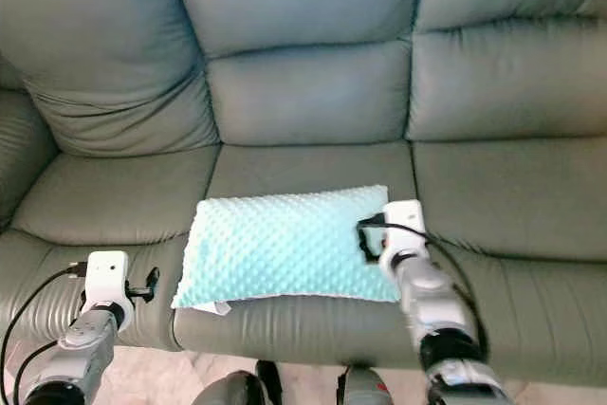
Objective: Move the pillow to the sofa
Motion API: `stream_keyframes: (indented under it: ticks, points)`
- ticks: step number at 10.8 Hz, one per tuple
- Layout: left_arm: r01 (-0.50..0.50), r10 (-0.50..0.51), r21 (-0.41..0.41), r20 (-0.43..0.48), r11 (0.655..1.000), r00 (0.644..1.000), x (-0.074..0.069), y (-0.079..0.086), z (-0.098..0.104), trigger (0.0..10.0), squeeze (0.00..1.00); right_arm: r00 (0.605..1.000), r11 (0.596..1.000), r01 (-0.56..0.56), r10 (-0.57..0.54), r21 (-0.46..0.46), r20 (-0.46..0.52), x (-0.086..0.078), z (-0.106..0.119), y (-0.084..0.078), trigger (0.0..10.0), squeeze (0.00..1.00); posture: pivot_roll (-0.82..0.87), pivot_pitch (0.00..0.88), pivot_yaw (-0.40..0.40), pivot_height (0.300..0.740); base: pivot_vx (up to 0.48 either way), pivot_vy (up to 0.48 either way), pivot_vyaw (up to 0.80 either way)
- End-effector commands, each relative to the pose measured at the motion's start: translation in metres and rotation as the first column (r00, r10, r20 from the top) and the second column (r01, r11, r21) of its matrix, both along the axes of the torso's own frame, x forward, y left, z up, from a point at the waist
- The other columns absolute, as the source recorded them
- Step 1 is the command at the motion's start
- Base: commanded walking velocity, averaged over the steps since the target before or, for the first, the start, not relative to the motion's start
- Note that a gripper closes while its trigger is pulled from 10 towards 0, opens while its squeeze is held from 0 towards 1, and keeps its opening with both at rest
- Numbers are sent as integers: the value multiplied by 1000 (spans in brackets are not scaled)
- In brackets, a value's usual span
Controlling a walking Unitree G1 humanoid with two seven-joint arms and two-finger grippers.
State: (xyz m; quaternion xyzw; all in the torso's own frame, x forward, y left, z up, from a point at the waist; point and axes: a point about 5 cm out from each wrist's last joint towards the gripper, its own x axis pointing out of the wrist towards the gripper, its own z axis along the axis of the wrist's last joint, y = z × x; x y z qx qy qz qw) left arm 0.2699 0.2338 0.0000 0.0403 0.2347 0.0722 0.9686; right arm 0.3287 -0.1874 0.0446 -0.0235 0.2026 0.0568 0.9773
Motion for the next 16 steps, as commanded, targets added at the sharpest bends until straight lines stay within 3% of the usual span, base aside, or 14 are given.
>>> stream_keyframes:
  ticks: [1,2,4,7,9,13,16]
  points:
    - [-29,29,22,-18,999,999,-9,15,-2,10000,0,1000,1000,2,-2,25,-25,-3,-7,5,10000,0,-141,320,185,740,0,0,0]
    - [-34,34,29,-14,999,999,-12,19,-2,10000,0,998,997,11,-7,77,-58,-2,-11,11,10000,0,-132,325,190,740,0,0,0]
    - [-41,41,36,-15,999,999,-16,23,-2,10000,0,996,999,-11,15,42,-92,-3,-17,18,10000,0,-115,327,193,740,0,0,0]
    - [-45,46,40,-12,998,999,-19,24,-1,10000,0,990,997,54,-47,53,-130,-5,-22,15,10000,0,-96,329,198,740,0,0,0]
    - [-48,48,47,-15,998,999,-22,27,-1,10000,0,990,995,72,-63,74,-127,-4,-22,20,0,0,-65,330,209,740,0,0,0]
    - [-60,61,61,-15,996,998,-27,33,1,10000,0,982,982,138,-119,128,-146,-7,-27,21,0,0,-39,330,213,740,0,0,0]
    - [-66,67,65,-16,996,998,-28,35,3,10000,0,980,983,154,-139,103,-141,-9,-28,22,0,0,-26,330,213,740,0,0,0]
